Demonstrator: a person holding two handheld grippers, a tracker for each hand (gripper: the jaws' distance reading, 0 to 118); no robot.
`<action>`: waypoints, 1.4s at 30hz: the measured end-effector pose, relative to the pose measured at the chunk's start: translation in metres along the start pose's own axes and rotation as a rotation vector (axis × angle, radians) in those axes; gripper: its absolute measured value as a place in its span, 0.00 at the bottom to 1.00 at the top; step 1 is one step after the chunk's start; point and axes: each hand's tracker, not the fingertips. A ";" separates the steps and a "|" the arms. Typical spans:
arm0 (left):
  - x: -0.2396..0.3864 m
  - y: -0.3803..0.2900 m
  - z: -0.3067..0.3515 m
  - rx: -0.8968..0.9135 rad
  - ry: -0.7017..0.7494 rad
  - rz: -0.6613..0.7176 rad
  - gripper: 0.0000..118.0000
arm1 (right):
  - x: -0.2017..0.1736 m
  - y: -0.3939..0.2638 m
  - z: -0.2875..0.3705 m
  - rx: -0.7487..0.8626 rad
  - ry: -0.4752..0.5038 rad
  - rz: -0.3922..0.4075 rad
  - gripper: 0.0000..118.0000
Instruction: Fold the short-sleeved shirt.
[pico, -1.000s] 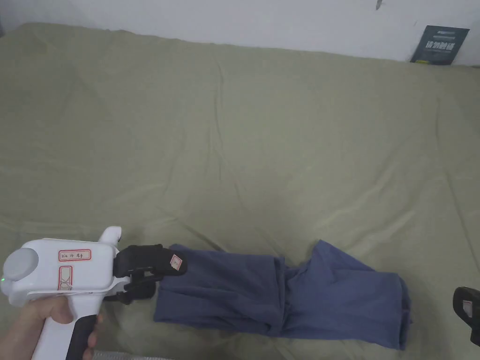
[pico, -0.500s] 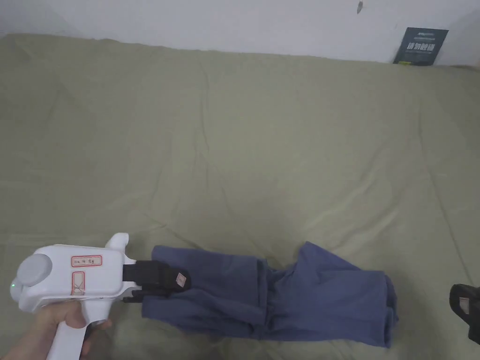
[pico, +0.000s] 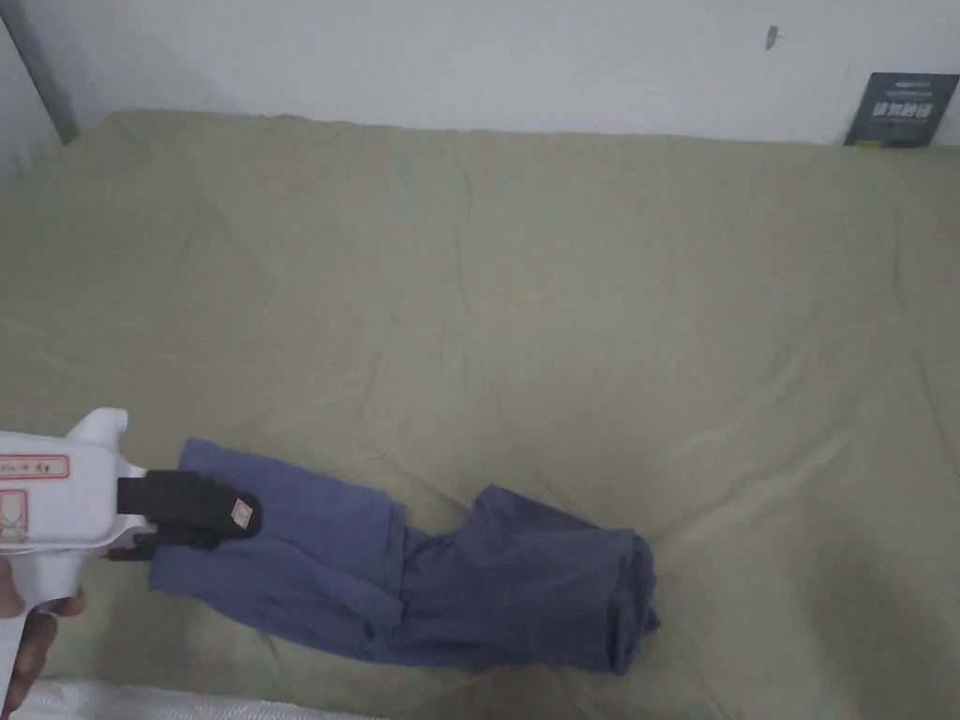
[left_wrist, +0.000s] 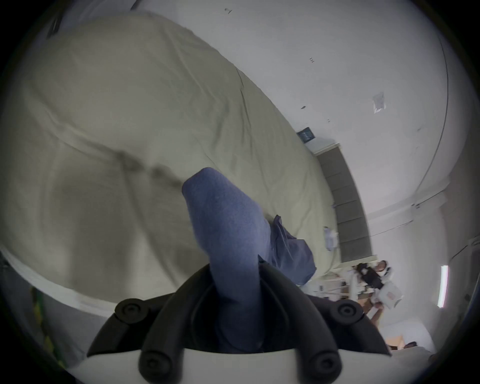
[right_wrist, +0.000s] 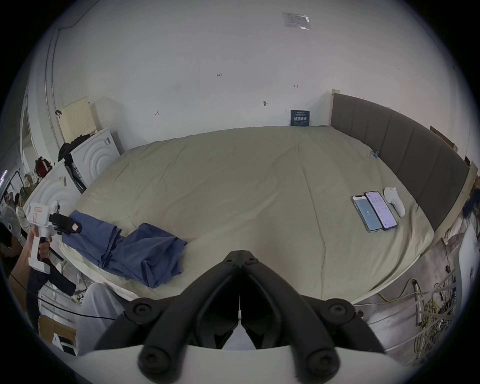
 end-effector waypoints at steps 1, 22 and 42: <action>0.013 -0.001 -0.002 -0.002 -0.001 -0.033 0.10 | 0.000 0.000 0.000 0.001 0.003 -0.001 0.01; 0.216 -0.061 -0.204 -0.248 0.217 -0.426 0.88 | 0.022 -0.012 0.012 0.006 -0.003 -0.025 0.01; 0.170 -0.043 -0.146 -0.121 -0.052 -0.174 0.00 | 0.035 -0.020 0.006 -0.010 0.005 -0.075 0.01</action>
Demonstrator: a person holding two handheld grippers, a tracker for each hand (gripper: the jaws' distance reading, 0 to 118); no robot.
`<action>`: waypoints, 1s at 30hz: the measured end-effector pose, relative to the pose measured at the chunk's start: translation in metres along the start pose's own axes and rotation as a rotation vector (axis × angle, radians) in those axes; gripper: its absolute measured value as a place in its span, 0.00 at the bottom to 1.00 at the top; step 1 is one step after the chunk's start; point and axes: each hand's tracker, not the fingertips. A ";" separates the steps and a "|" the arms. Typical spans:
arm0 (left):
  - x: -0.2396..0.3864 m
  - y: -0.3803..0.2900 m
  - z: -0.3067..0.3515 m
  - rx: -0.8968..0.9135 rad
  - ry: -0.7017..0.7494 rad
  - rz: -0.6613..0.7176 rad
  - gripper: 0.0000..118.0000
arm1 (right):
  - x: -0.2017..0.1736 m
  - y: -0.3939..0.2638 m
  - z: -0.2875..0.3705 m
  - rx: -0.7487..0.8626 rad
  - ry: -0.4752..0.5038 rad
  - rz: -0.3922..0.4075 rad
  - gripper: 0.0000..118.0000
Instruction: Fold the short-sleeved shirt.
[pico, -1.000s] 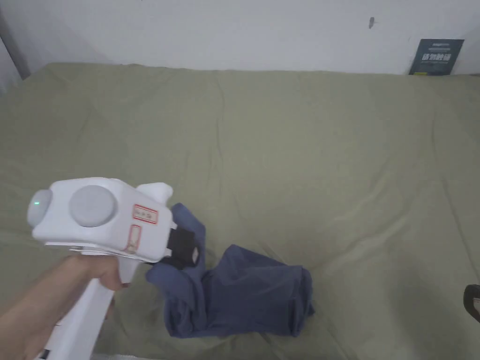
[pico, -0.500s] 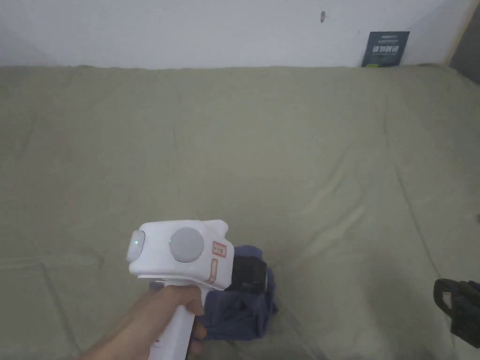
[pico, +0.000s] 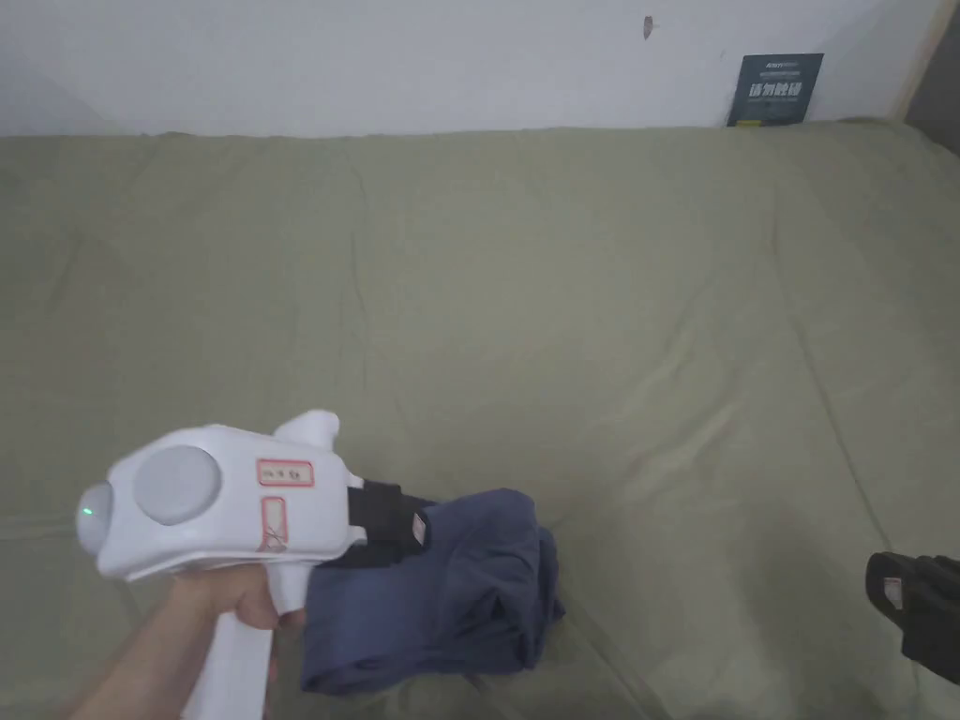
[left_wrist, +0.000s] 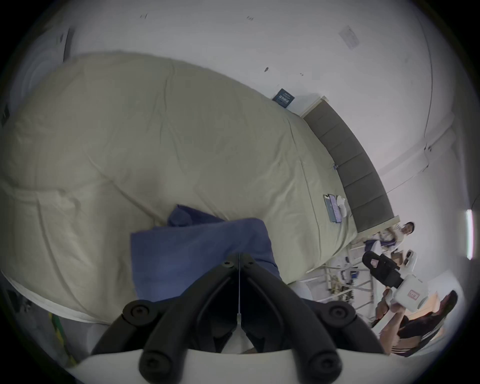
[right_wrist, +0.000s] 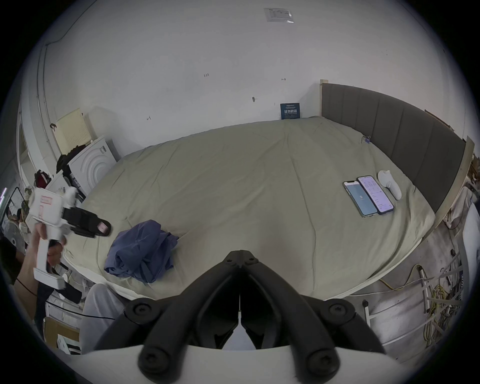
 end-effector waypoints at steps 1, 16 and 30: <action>0.000 -0.007 -0.017 -0.020 0.014 -0.012 0.00 | 0.000 0.000 0.000 -0.001 0.007 -0.002 0.01; -0.034 -0.017 -0.067 -0.109 -0.194 0.067 0.00 | -0.013 0.006 -0.024 -0.086 0.108 0.006 0.01; -0.120 -0.012 0.045 0.039 0.005 0.094 0.00 | -0.103 -0.030 -0.255 -0.550 0.918 -0.314 0.01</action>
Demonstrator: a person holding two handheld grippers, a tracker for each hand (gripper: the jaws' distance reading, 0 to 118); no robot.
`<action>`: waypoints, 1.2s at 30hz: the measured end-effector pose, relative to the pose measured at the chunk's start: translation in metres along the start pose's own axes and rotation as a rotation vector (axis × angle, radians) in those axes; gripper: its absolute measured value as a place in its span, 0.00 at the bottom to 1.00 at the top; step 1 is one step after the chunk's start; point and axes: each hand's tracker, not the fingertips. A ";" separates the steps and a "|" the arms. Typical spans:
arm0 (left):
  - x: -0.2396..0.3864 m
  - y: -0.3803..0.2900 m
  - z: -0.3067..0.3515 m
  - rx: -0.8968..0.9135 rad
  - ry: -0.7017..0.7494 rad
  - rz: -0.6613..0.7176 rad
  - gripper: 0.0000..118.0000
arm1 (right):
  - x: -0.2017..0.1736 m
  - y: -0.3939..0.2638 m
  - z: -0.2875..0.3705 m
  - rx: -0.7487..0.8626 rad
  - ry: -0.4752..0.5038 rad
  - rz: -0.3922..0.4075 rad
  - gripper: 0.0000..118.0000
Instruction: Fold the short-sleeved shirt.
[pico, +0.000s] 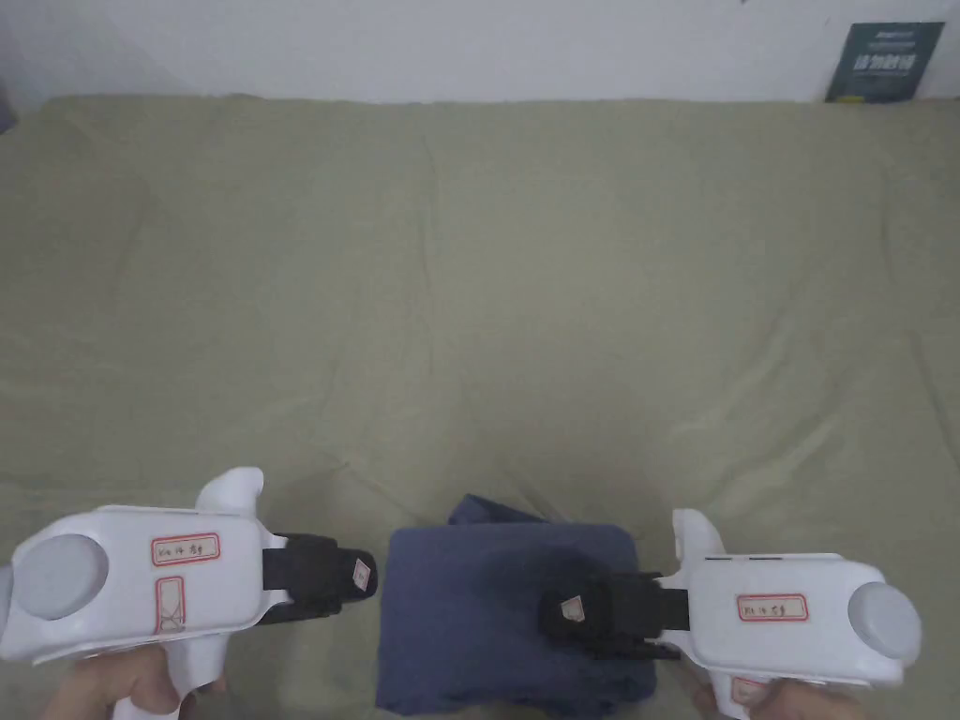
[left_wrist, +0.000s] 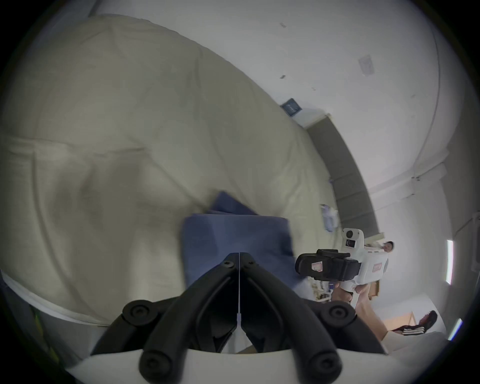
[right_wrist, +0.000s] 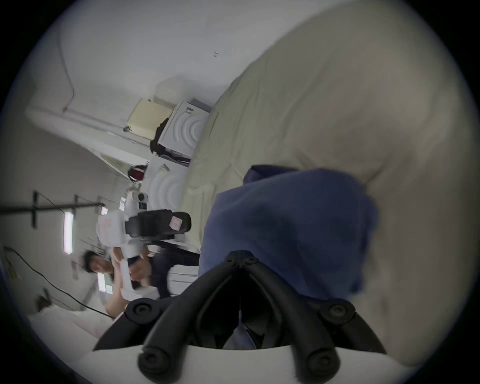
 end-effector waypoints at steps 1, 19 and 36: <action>-0.007 0.001 -0.003 -0.007 -0.008 0.008 0.00 | 0.014 0.000 -0.006 -0.003 0.054 -0.049 0.01; -0.037 0.001 -0.112 -0.147 -0.547 0.068 1.00 | 0.040 -0.013 -0.002 0.092 0.213 -0.242 0.01; -0.102 0.050 -0.017 -0.072 -0.425 0.050 0.21 | -0.017 0.010 0.025 0.073 0.084 -0.050 0.01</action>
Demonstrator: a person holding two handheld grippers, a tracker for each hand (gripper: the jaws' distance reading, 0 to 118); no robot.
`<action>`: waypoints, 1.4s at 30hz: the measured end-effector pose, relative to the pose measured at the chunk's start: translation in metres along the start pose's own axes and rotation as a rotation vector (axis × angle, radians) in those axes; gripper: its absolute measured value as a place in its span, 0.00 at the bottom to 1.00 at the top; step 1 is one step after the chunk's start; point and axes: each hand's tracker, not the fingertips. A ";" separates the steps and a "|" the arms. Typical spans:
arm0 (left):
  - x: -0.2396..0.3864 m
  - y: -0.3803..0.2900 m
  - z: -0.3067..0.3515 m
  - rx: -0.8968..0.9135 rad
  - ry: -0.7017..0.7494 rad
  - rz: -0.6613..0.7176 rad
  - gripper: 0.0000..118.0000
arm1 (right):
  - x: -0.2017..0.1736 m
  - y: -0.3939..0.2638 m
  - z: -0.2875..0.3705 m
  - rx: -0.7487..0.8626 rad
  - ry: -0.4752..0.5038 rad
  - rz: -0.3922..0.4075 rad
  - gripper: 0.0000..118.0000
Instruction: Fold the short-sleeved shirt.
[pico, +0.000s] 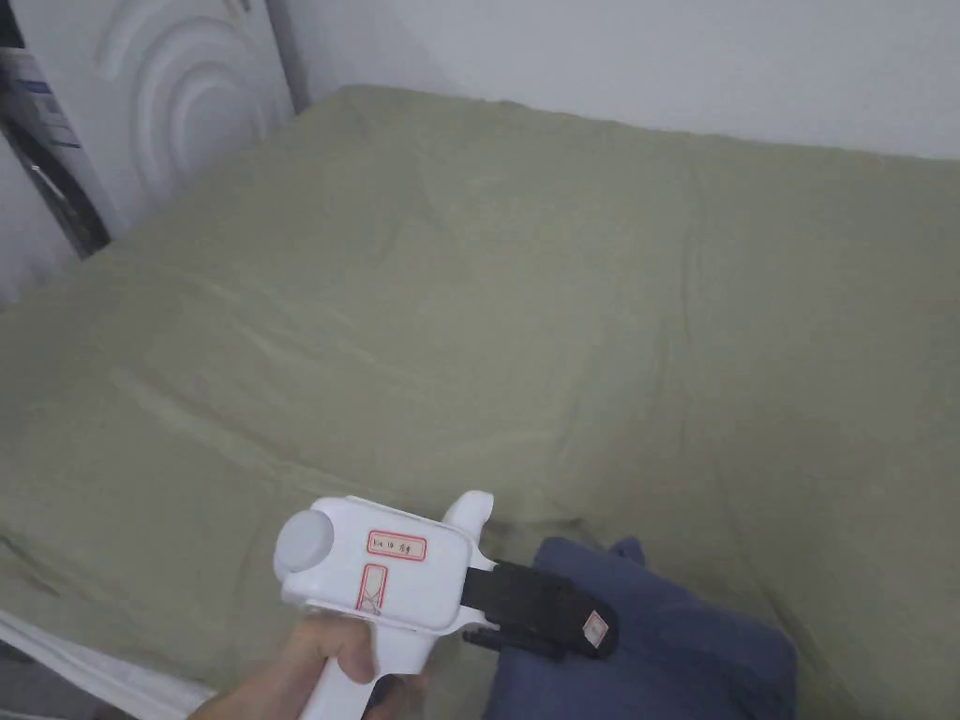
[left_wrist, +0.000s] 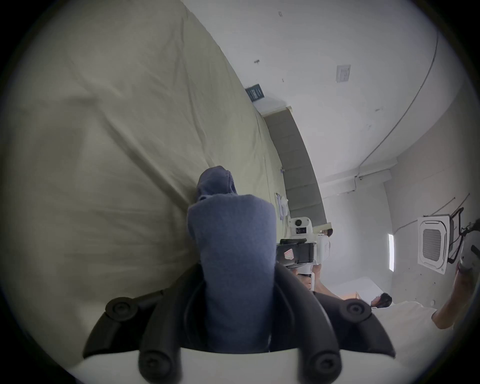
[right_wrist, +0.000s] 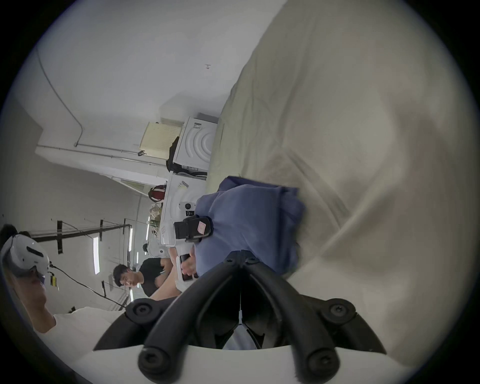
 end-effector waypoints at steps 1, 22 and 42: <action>-0.005 0.009 0.027 0.014 0.068 -0.009 0.21 | -0.005 0.003 0.001 0.008 0.002 0.010 0.01; -0.083 0.130 0.259 -0.007 0.559 0.042 0.99 | -0.043 0.052 0.032 0.178 -0.188 0.161 0.01; 0.190 0.017 0.082 0.472 0.635 -0.450 0.00 | -0.158 0.040 0.089 0.558 -0.723 0.605 0.01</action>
